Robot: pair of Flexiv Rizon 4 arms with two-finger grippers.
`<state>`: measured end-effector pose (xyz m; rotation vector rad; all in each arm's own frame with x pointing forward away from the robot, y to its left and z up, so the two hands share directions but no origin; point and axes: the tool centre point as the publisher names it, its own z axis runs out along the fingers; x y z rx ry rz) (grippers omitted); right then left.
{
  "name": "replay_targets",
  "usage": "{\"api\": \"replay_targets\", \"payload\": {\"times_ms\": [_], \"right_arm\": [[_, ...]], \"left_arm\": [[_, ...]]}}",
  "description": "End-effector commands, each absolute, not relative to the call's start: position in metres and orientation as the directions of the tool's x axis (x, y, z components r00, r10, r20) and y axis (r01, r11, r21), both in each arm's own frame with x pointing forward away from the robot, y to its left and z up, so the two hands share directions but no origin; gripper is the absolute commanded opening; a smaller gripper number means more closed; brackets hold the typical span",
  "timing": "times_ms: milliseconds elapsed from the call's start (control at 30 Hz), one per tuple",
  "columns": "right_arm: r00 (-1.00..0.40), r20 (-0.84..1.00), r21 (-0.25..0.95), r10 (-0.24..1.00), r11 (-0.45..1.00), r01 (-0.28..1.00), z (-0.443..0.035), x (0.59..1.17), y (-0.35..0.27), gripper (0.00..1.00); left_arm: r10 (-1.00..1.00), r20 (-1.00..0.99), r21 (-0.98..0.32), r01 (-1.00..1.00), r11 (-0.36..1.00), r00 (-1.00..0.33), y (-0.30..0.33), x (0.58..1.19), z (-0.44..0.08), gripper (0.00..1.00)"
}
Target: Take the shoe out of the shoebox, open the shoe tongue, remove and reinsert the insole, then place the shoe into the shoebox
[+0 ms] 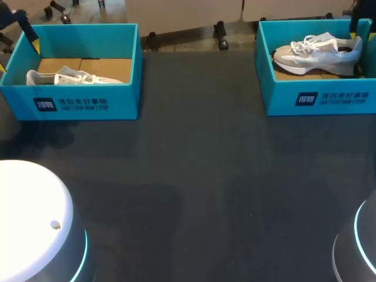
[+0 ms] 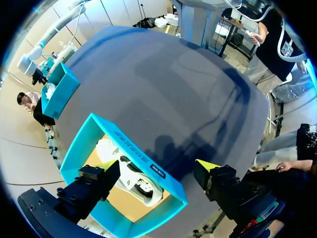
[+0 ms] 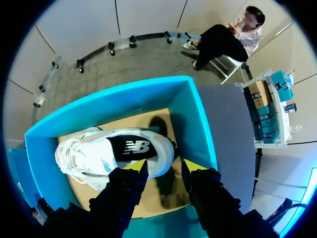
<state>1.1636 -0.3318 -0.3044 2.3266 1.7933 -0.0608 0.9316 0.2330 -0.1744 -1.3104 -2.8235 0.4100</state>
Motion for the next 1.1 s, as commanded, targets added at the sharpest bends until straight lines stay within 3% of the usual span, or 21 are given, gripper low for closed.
{"api": "replay_targets", "payload": {"times_ms": [33,1100], "right_arm": [[0.268,-0.158,0.116,0.950,-0.252,0.961,-0.315,1.173,-0.334,0.43],[0.276,-0.176,0.072,0.945,-0.267,0.961,-0.357,1.175,-0.345,0.48]], "left_arm": [[0.751,-0.107,-0.234,0.751,0.618,-0.652,0.233,0.931,-0.175,1.00],[0.751,-0.107,-0.234,0.751,0.618,-0.652,0.233,0.931,-0.175,1.00]]}}
